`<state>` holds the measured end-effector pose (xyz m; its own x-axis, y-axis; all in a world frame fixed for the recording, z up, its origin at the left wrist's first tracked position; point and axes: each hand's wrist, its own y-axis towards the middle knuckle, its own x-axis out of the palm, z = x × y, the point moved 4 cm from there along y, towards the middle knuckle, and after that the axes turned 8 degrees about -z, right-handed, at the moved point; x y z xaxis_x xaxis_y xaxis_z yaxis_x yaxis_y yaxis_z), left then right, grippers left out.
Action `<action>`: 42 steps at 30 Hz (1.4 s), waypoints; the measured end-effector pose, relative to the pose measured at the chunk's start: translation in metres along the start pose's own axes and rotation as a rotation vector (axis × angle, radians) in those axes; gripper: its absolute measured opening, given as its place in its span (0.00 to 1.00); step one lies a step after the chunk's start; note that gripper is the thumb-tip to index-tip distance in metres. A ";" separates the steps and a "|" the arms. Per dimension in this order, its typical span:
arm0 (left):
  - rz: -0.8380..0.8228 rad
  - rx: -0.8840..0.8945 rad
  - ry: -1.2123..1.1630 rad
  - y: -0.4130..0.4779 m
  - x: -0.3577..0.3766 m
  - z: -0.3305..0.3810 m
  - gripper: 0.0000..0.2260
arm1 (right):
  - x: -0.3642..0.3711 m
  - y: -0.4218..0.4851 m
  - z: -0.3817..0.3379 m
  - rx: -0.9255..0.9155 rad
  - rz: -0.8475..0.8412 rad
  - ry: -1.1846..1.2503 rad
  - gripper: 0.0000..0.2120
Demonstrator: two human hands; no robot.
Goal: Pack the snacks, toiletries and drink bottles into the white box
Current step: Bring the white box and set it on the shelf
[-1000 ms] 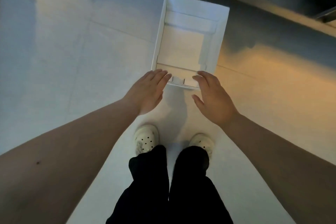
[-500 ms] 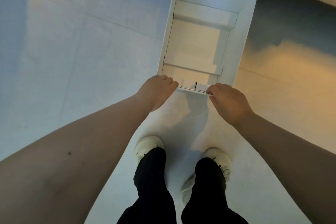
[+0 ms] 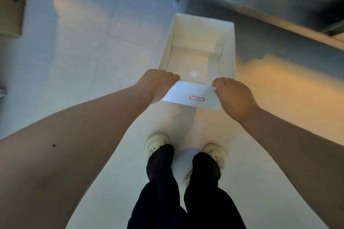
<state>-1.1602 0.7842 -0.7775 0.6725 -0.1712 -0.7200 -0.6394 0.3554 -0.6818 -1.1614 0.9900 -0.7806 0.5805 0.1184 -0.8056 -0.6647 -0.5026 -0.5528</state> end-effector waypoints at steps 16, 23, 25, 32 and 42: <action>0.065 -0.096 0.056 -0.342 -0.296 -0.027 0.10 | -0.371 -0.172 -0.151 -0.326 0.149 -0.134 0.09; 0.275 -0.224 0.200 -0.517 -0.419 -0.010 0.07 | -0.517 -0.279 -0.223 -0.423 0.388 -0.202 0.09; 0.323 -0.314 0.277 -0.568 -0.442 0.001 0.05 | -0.551 -0.314 -0.242 -0.489 0.471 -0.225 0.07; 0.507 -0.556 0.290 -0.735 -0.488 0.085 0.09 | -0.645 -0.434 -0.296 -0.762 0.619 -0.323 0.11; 0.627 -0.934 0.306 -0.938 -0.504 0.207 0.03 | -0.719 -0.577 -0.392 -1.043 0.766 -0.184 0.05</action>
<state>-0.8216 0.7276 0.2518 0.1048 -0.4656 -0.8788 -0.9393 -0.3366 0.0663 -1.0109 0.8591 0.2018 0.0918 -0.4191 -0.9033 -0.0717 -0.9075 0.4138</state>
